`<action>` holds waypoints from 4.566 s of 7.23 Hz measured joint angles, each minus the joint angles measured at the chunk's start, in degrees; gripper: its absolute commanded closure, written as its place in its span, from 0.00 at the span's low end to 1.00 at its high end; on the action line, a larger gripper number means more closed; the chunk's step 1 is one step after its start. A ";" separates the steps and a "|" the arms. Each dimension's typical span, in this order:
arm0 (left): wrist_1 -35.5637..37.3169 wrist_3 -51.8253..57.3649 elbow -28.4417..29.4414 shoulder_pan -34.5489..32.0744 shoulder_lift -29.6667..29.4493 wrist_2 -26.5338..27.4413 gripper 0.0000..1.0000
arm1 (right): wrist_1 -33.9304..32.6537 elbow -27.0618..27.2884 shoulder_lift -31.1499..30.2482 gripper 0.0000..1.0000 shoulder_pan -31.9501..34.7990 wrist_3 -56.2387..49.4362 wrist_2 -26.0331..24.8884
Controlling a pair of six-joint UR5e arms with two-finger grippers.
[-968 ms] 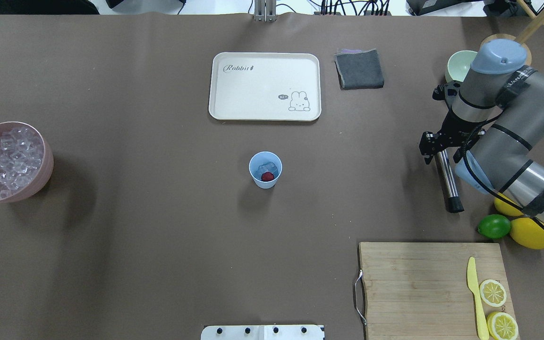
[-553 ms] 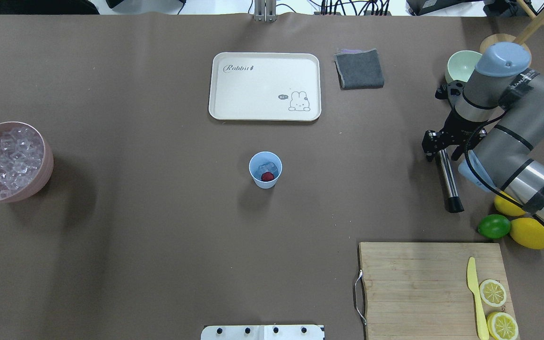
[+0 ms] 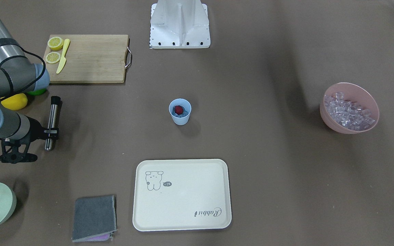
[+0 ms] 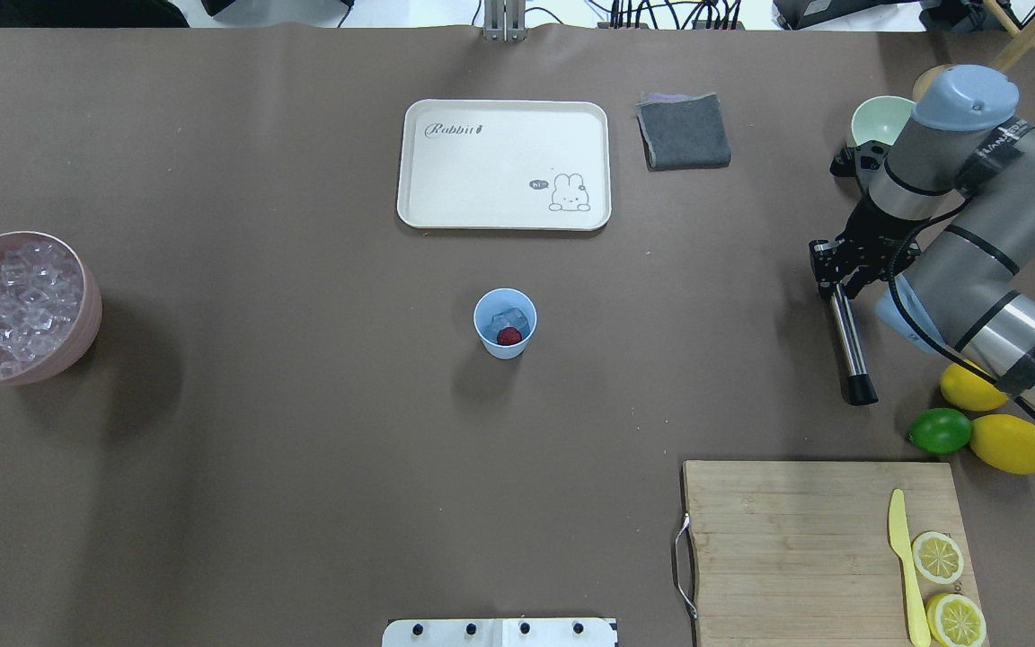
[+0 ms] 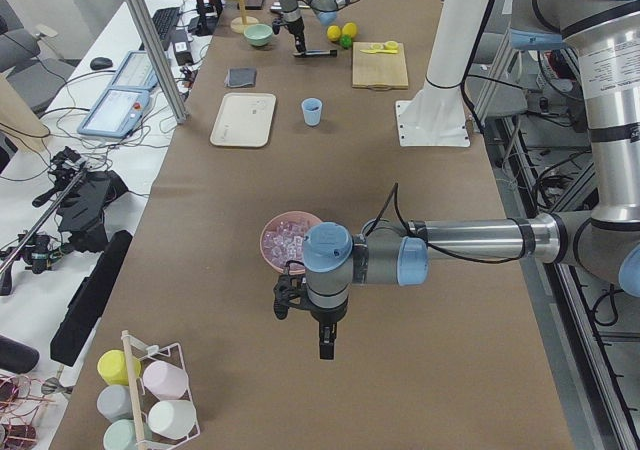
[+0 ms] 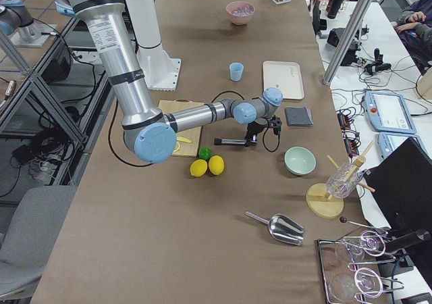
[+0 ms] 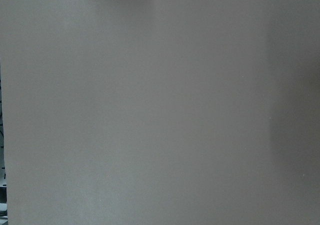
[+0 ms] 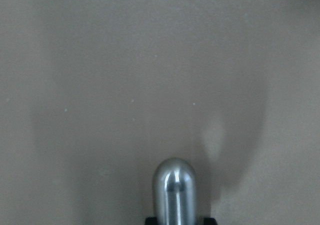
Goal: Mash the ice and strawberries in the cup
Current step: 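Lower the right gripper onto the muddler top, grasp and lift it, then carry the muddler with the right gripper over the blue cup, then push the muddler down into the cup repeatedly with the right gripper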
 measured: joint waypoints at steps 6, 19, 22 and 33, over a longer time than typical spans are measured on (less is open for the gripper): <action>-2.36 -0.21 1.33 -0.02 -0.10 -0.07 0.01 | -0.15 2.90 0.26 1.00 0.31 -0.04 -0.04; -1.48 -0.36 1.80 -0.04 0.05 -0.51 0.01 | 29.75 30.25 7.93 1.00 -10.40 -3.18 -20.63; -1.50 -0.36 1.80 -0.05 0.50 -0.53 0.01 | 48.77 28.50 6.40 1.00 -18.21 -4.35 -35.58; -2.07 -0.36 1.52 -0.05 1.97 -0.60 0.01 | 72.05 9.73 8.25 1.00 -30.68 -10.58 -55.08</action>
